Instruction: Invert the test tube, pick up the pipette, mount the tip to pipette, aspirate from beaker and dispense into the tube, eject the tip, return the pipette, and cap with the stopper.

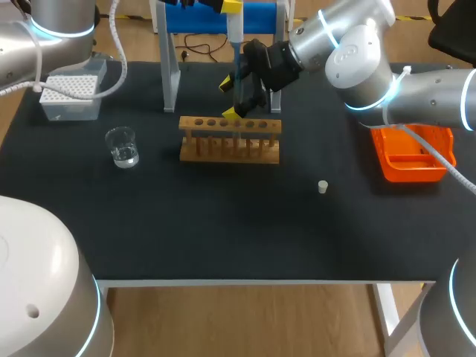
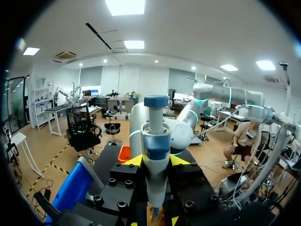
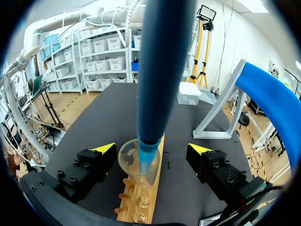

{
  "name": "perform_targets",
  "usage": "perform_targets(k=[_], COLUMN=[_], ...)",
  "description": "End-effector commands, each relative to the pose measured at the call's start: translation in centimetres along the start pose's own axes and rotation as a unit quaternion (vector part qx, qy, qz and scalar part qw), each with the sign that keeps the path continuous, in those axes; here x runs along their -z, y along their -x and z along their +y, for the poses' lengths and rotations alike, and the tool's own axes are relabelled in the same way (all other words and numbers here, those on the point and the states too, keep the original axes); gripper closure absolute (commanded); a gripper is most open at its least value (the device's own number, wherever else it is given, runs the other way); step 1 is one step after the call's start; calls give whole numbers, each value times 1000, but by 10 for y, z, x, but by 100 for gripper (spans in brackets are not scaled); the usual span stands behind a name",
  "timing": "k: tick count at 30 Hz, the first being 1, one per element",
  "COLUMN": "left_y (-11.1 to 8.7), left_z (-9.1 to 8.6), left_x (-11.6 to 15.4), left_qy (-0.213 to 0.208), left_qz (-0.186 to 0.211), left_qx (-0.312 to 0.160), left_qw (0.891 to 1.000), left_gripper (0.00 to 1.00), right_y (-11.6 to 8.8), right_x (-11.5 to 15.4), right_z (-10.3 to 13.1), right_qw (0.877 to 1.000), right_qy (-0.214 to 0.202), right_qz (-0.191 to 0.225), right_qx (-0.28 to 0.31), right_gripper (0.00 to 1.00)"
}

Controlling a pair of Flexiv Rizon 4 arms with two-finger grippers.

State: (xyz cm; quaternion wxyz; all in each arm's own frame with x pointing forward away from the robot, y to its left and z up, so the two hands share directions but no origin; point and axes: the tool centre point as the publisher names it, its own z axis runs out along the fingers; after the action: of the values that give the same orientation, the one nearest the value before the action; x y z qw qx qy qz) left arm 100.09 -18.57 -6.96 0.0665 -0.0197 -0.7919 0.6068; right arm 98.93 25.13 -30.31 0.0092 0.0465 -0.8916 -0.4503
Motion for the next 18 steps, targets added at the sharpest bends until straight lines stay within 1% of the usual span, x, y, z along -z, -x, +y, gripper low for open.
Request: perform_targets(k=[1,18], left_y=[-4,-4], left_z=[2,7], left_x=[-1,-4], left_qy=[-3,-4], left_qz=[-5,-6], left_qx=[-1,2], left_qw=[1000,1000], left_gripper=[100,100], right_y=[0,0], right_x=[2,2], right_z=[1,1], right_qw=[1000,1000], right_qy=[-2,-2], right_qz=[1,1], right_qx=[0,0], right_gripper=[0,0])
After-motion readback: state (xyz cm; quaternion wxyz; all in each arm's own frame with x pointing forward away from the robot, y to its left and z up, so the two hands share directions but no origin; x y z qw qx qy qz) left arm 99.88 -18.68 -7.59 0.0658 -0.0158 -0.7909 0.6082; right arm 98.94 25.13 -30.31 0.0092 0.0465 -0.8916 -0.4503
